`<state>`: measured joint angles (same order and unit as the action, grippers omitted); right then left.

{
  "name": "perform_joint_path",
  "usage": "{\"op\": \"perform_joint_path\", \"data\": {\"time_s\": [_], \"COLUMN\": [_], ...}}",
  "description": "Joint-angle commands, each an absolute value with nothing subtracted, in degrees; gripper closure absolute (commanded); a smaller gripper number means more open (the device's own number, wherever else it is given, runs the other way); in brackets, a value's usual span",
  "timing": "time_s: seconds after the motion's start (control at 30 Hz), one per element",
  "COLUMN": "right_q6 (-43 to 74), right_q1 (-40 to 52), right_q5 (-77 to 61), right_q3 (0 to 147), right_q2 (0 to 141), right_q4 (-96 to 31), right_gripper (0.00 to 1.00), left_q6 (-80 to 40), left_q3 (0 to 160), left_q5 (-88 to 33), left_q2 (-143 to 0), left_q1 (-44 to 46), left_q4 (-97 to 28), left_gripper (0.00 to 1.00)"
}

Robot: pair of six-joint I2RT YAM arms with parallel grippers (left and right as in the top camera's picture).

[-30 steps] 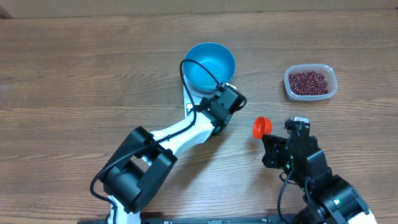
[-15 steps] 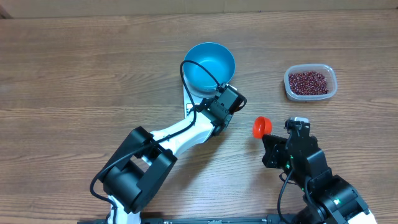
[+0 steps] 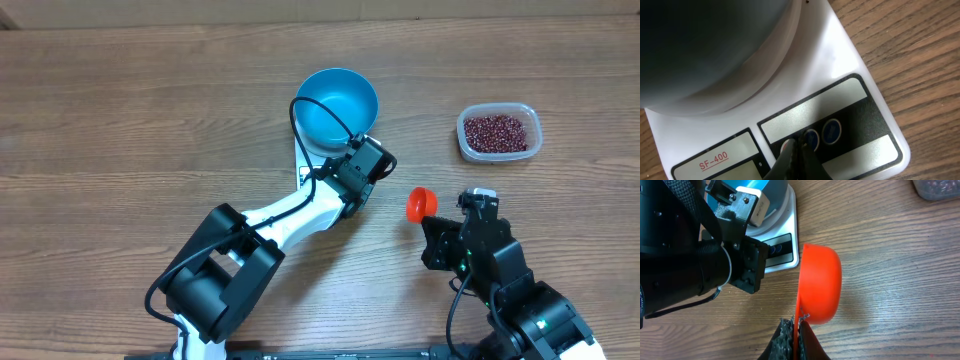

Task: Scoop item into bowl and weigh 150g on scale

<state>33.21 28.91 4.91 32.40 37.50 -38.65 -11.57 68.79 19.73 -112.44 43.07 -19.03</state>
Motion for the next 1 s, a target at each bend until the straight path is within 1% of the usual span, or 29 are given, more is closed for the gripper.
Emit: {"op": "perform_joint_path", "data": {"time_s": [0.0, 0.67, 0.97], "right_q6": [32.9, 32.9, 32.9], "right_q1": [28.7, 28.7, 28.8], "right_q5": [5.5, 5.5, 5.5], "right_q3": [33.6, 33.6, 33.6], "right_q2": [37.1, 37.1, 37.1], "right_q4": [-38.5, -38.5, -38.5], "right_gripper": [0.96, 0.96, 0.96], "left_q6": [-10.7, -10.7, -10.7], "left_q3": [68.7, 68.7, 65.4], "left_q5": [19.9, 20.5, 19.5], "left_q2": [-113.2, -113.2, -113.2], "left_q1": [42.6, 42.0, 42.0], "left_q4": [-19.0, -19.2, -17.4], "left_gripper": [0.96, 0.96, 0.96]}}
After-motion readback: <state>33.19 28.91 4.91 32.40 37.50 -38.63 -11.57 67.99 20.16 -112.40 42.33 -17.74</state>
